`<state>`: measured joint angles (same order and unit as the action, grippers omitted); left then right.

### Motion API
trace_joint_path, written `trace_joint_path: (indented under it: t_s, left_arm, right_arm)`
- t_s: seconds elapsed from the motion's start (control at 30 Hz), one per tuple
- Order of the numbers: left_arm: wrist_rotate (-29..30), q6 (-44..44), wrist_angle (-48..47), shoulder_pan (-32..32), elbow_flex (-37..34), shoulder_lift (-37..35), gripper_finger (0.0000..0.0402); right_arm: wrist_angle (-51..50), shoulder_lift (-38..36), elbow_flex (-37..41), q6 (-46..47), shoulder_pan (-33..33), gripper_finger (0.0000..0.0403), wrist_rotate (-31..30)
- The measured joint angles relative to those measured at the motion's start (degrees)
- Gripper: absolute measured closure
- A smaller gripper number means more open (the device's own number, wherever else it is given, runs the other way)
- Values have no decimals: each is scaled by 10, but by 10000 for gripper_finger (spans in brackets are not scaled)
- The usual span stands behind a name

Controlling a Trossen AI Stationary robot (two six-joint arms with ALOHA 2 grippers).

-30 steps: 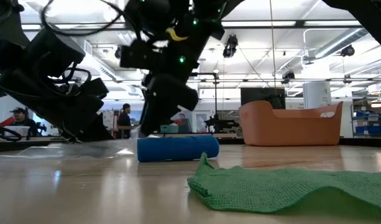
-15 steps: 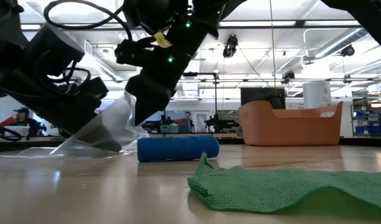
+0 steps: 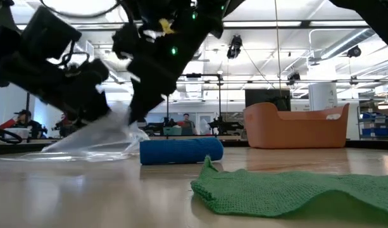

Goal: Roll bandage
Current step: Open the transparent zip bag

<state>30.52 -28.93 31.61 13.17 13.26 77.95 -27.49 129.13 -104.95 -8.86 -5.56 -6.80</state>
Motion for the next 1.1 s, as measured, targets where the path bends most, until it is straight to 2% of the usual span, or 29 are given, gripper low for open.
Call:
trace_joint_path:
  t_s: [0.23,0.37,0.5,0.63,0.73,0.8,0.93,1.1]
  left_arm:
    - [0,42,-90,0,1,-158,287]
    - [-17,49,-121,2,1,-247,287]
    - [-49,59,-106,16,1,-295,287]
    - [-74,80,-30,41,1,-288,287]
    - [-76,102,22,56,1,-266,287]
    - [-76,114,41,61,1,-248,287]
    - [-72,120,87,62,1,-206,283]
    - [-54,127,130,61,13,-140,252]
  right_arm:
    - [-78,-65,-31,24,-18,401,12]
    - [-122,-123,-32,123,-24,402,20]
    - [-216,-179,-32,211,-14,402,23]
    - [-271,-219,-20,243,5,403,-7]
    - [-274,-232,-6,254,19,403,11]
    - [-276,-232,0,254,26,403,35]
    - [-275,-220,3,233,30,403,37]
    - [-253,-191,3,224,30,403,28]
